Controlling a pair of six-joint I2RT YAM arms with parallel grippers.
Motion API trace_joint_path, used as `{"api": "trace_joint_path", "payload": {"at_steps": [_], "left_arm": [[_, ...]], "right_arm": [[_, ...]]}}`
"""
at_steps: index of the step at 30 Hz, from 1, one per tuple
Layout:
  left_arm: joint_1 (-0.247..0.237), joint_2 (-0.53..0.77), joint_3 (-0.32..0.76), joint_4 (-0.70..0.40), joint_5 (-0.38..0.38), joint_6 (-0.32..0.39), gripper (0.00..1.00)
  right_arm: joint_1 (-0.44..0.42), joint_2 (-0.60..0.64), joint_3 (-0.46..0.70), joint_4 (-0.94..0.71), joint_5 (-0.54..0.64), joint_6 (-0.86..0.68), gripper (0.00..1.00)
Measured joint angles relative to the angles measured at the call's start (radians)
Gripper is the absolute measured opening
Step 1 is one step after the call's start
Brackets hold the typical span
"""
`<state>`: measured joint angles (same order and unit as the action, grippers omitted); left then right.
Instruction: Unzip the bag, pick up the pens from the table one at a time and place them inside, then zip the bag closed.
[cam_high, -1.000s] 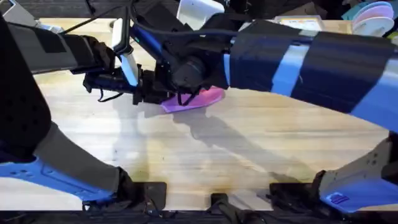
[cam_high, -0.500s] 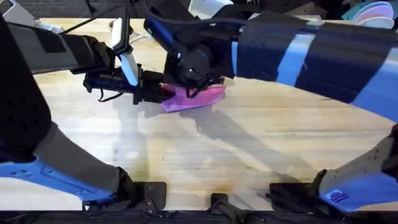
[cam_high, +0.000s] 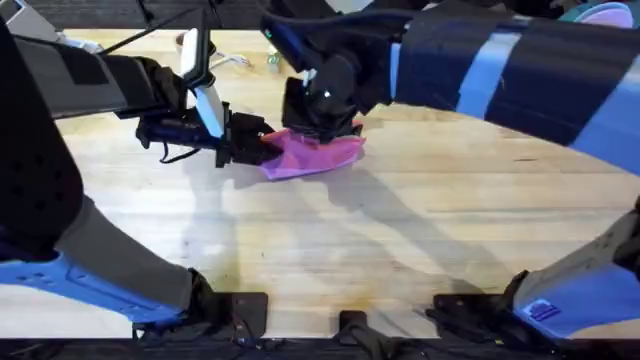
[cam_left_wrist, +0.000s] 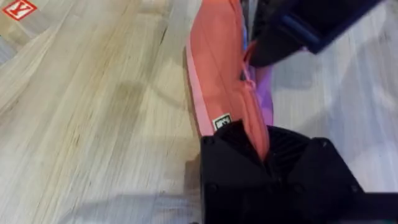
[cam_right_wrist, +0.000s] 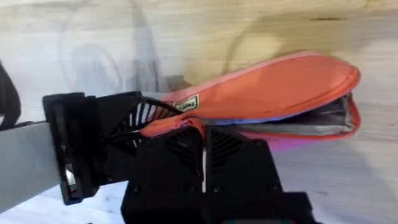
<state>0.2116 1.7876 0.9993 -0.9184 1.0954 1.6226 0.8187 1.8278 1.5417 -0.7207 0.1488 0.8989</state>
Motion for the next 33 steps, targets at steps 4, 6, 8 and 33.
{"api": "trace_joint_path", "payload": {"at_steps": [4,6,8,33], "left_arm": [[-0.002,0.000,0.000,0.003,0.000,0.000,0.043],[-0.002,0.000,0.000,0.007,0.000,0.000,0.044],[-0.002,0.000,0.000,0.007,0.000,0.000,0.044],[-0.002,0.000,0.000,0.010,0.019,0.000,0.046]], "right_arm": [[-0.050,0.000,0.000,-0.036,-0.004,-0.028,0.032],[-0.079,0.000,0.000,-0.046,-0.006,-0.041,0.031],[-0.105,0.000,0.000,-0.055,-0.011,-0.052,0.031],[-0.337,0.000,0.000,-0.091,-0.031,-0.160,0.031]]}}
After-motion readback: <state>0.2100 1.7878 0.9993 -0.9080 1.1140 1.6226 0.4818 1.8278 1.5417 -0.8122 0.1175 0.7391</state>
